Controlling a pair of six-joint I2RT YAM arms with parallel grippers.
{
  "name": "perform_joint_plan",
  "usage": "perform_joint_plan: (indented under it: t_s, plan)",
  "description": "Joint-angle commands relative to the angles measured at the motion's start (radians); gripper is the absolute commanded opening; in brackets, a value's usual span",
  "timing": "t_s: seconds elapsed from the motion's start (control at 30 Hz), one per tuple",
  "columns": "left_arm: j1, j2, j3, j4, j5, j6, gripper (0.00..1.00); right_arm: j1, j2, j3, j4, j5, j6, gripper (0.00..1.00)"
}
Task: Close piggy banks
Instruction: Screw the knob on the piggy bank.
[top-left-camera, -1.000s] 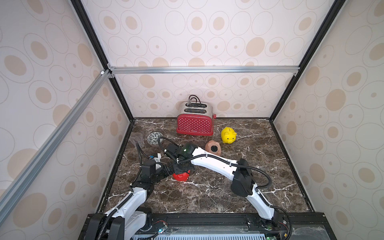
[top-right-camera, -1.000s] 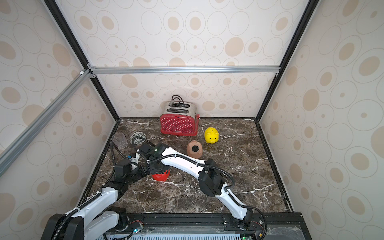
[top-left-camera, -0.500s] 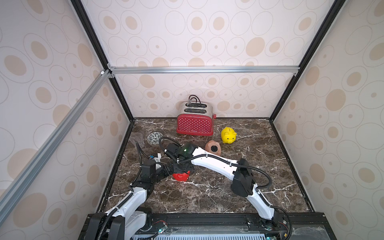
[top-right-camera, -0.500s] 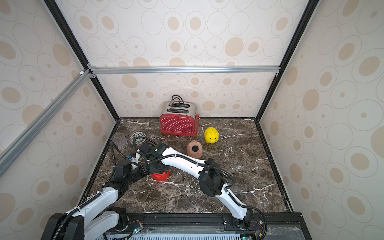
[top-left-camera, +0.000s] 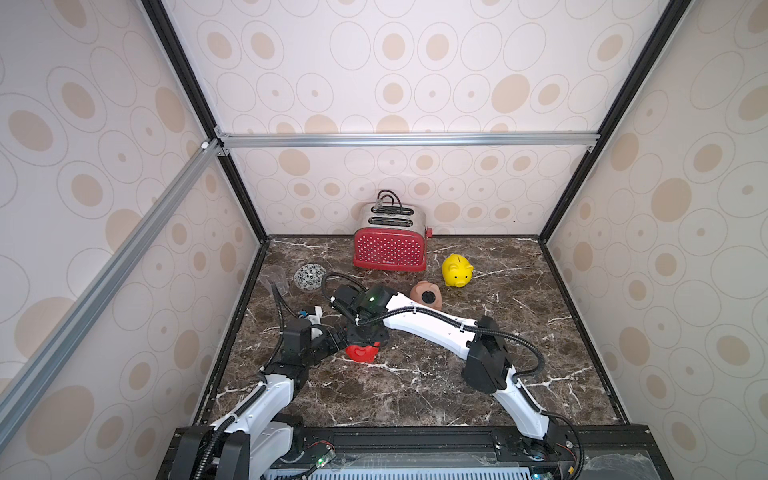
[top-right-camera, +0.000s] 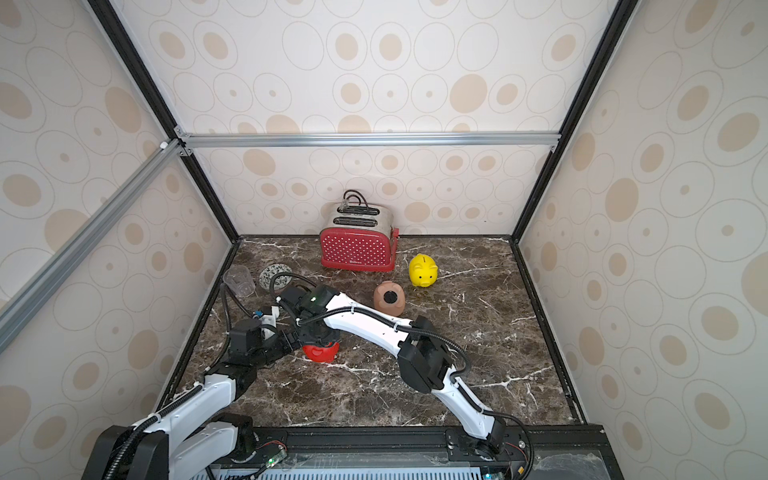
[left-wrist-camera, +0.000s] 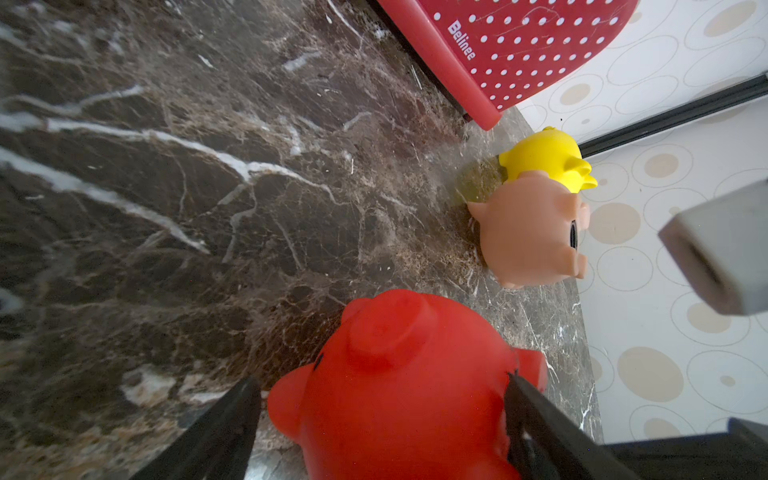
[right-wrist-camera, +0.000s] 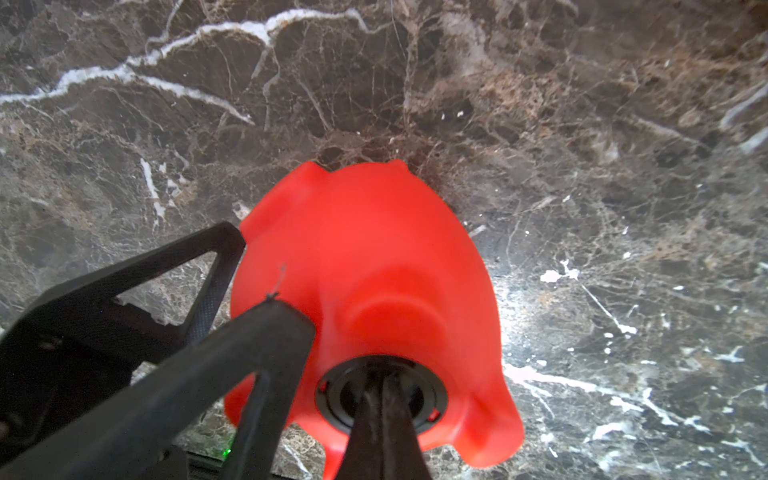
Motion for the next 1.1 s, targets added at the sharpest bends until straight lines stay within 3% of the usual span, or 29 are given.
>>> perform_joint_plan:
  t_s: [0.0, 1.07]
  plan:
    - [0.004, 0.014, -0.021, -0.045, -0.017, 0.018, 0.91, -0.016, 0.009, -0.03, -0.017, -0.01, 0.049, 0.0]
    - [0.004, 0.01, -0.024, -0.042, -0.011, 0.015, 0.91, -0.027, 0.022, -0.036, 0.023, -0.111, 0.138, 0.0]
